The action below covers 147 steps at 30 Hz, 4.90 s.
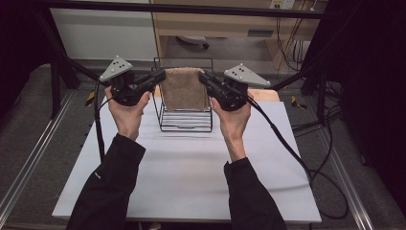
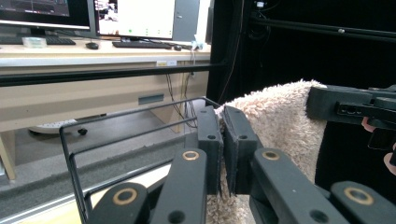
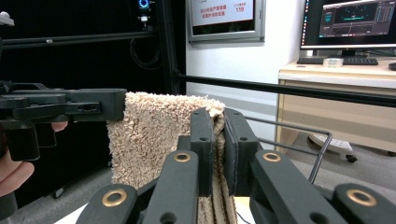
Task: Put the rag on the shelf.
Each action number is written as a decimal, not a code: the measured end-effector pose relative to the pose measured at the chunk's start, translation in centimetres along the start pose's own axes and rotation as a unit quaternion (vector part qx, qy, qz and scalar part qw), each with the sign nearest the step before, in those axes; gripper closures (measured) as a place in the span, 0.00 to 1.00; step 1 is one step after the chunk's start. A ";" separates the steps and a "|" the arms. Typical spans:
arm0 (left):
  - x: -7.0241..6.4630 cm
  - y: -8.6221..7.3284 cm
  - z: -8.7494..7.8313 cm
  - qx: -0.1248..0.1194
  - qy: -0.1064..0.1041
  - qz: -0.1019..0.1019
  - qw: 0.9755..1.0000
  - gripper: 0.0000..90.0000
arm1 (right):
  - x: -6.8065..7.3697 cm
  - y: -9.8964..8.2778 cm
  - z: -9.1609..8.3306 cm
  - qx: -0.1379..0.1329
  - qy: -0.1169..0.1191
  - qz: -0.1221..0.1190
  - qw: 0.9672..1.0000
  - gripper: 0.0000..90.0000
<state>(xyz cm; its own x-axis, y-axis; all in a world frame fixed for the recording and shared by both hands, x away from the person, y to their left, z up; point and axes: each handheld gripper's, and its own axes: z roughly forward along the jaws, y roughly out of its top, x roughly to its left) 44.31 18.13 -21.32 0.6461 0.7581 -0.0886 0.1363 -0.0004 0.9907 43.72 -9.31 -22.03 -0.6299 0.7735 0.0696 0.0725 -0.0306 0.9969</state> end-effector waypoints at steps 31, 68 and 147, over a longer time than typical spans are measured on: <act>2.4 4.5 1.8 -0.011 0.006 0.006 1.000 0.95 | -1.7 3.7 3.5 -0.019 -0.001 0.001 1.000 0.93; 5.2 5.1 5.6 -0.013 0.039 0.032 0.999 0.95 | -4.3 4.4 8.0 -0.009 -0.024 -0.030 0.999 0.93; 3.4 -0.6 2.1 0.072 -0.029 0.033 0.996 0.80 | -3.0 -2.5 3.6 0.066 0.029 -0.051 0.996 0.91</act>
<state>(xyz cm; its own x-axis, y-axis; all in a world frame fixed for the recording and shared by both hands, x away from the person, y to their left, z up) 48.04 19.32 -22.42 0.6988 0.7145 -0.0336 0.1951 -0.1452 0.9700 48.26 -9.29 -24.83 -0.6829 0.7301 -0.0260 0.1047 0.1330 0.9856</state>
